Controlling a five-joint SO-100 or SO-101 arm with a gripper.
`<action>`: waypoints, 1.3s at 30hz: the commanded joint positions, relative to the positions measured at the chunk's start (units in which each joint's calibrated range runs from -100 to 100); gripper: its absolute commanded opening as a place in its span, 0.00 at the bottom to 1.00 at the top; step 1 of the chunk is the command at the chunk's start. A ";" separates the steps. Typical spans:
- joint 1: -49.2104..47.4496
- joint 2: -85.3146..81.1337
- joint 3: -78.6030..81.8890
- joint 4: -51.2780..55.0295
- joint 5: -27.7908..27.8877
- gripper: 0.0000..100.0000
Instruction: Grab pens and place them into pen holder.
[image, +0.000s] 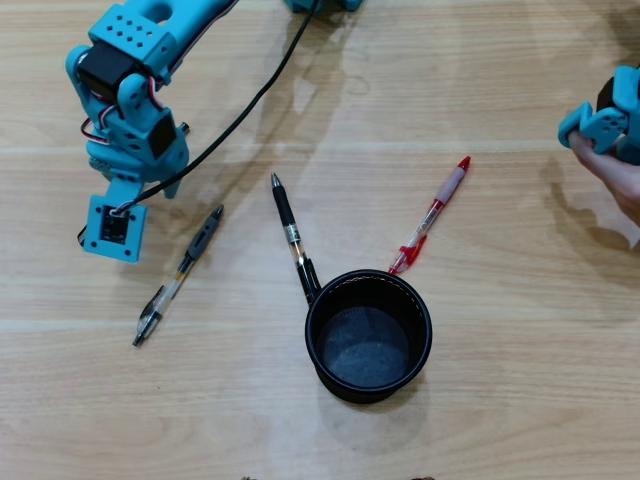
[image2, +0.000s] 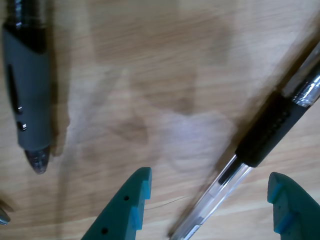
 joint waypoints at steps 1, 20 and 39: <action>1.41 -0.61 -4.31 -0.31 -0.20 0.26; 5.04 -5.34 -1.05 -1.77 -4.95 0.02; -29.47 -42.28 35.98 -63.31 -5.58 0.02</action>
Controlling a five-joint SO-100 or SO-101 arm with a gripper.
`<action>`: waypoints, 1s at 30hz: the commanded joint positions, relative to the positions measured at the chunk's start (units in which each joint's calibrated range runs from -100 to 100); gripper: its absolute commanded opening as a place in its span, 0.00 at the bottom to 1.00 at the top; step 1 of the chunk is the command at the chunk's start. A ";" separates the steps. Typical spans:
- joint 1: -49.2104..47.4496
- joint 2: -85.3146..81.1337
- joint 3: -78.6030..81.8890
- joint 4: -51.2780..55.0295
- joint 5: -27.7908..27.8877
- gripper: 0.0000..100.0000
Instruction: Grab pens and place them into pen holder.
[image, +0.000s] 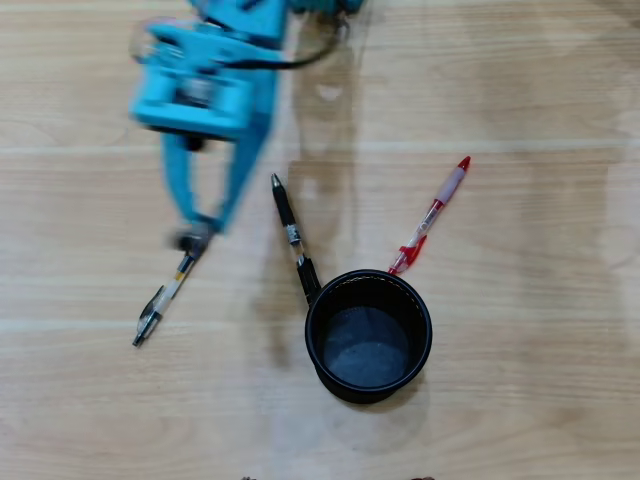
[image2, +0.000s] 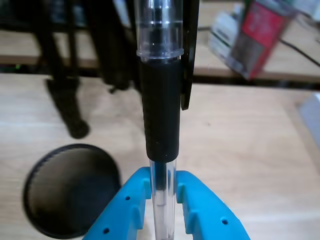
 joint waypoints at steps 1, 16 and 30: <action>-6.43 -5.80 17.01 -21.52 -0.52 0.02; -13.21 19.89 -9.34 -24.88 -2.04 0.02; -12.72 17.70 -10.15 -7.34 -1.41 0.20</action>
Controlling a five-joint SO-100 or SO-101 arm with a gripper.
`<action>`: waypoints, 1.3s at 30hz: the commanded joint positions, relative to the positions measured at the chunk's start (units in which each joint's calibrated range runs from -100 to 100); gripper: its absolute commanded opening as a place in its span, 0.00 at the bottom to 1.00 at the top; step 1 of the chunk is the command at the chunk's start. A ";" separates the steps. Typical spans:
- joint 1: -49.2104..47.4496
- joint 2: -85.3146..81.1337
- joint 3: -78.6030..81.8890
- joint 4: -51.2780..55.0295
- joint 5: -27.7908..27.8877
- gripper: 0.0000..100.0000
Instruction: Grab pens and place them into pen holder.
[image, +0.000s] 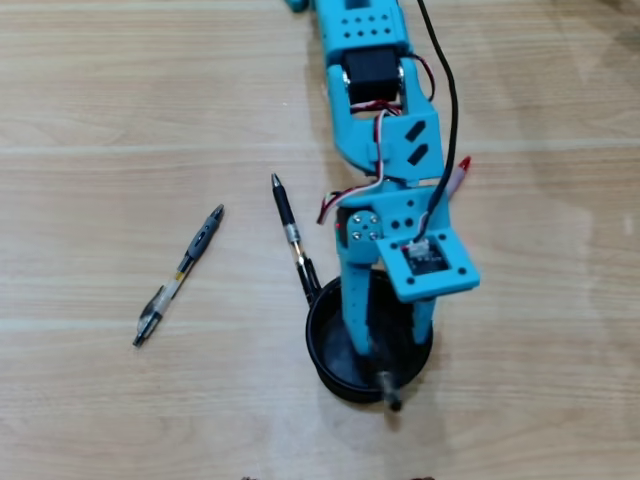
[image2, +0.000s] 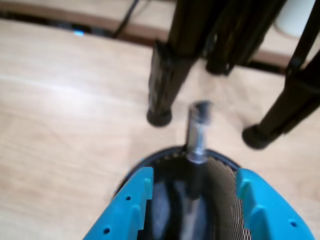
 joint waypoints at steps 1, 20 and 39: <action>0.69 -5.32 -2.98 3.77 0.26 0.19; 21.99 -29.08 9.06 63.33 -0.32 0.13; 25.21 17.25 -24.35 41.58 6.38 0.22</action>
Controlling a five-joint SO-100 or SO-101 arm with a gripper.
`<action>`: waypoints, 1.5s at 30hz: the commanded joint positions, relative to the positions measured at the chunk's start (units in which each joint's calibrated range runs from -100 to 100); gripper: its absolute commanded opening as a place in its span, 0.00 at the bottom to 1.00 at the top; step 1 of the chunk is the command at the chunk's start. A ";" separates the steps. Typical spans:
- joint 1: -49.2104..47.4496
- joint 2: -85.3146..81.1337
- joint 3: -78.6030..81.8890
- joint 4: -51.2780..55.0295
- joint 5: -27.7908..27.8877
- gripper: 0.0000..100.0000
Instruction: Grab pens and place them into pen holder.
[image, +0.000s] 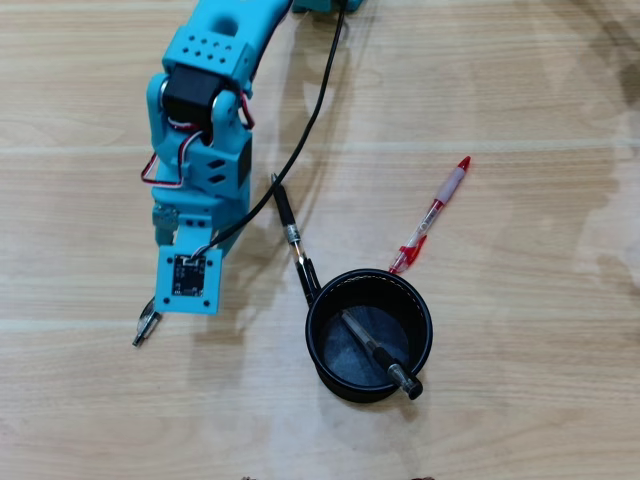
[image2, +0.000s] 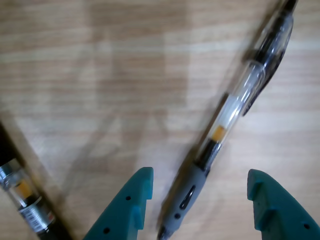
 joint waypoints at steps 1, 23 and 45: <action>1.22 2.86 -7.28 -2.43 0.69 0.22; 4.85 -10.58 -8.73 2.73 -5.84 0.02; -22.17 -39.41 46.59 -69.81 -11.33 0.02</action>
